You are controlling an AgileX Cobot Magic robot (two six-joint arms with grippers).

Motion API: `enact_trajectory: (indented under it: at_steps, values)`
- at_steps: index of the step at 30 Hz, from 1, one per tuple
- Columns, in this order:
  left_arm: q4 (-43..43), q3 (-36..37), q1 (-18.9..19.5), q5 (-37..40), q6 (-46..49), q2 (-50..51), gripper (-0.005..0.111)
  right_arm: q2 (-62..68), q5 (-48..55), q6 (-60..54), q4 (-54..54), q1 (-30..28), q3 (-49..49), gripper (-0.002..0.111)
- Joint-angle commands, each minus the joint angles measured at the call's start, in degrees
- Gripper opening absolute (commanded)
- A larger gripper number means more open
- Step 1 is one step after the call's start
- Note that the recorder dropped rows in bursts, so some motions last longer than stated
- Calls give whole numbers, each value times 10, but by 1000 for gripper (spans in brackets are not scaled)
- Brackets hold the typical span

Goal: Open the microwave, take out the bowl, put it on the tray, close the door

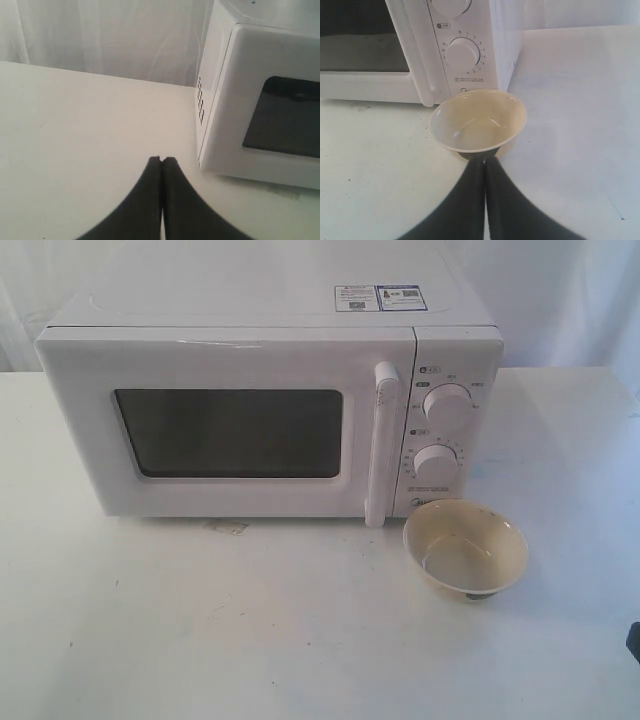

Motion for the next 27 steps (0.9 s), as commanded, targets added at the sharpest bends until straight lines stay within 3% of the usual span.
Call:
enact_trajectory:
  at_steps: [1, 3, 8, 11, 14, 27]
  values:
    - [2, 26, 0, -5, 53, -4, 0, -4, 0, 2, -6, -5, 3, 0]
    - [-2, 47, 0, -5, 102, -4, 0, -4, 0, 2, -6, -5, 3, 0]
    - [-2, 83, 0, -6, 110, -4, 0, -4, 0, 2, -6, -5, 3, 0]
    - [-2, 85, 0, -3, 120, -4, 0, -4, 0, 2, -6, -5, 3, 0]
    - [-2, 85, 0, 59, 146, -4, 0, -4, 0, 2, -6, -5, 3, 0]
    - [-2, 85, 0, 59, 160, -4, 0, -4, 0, -2, -6, -5, 3, 0]
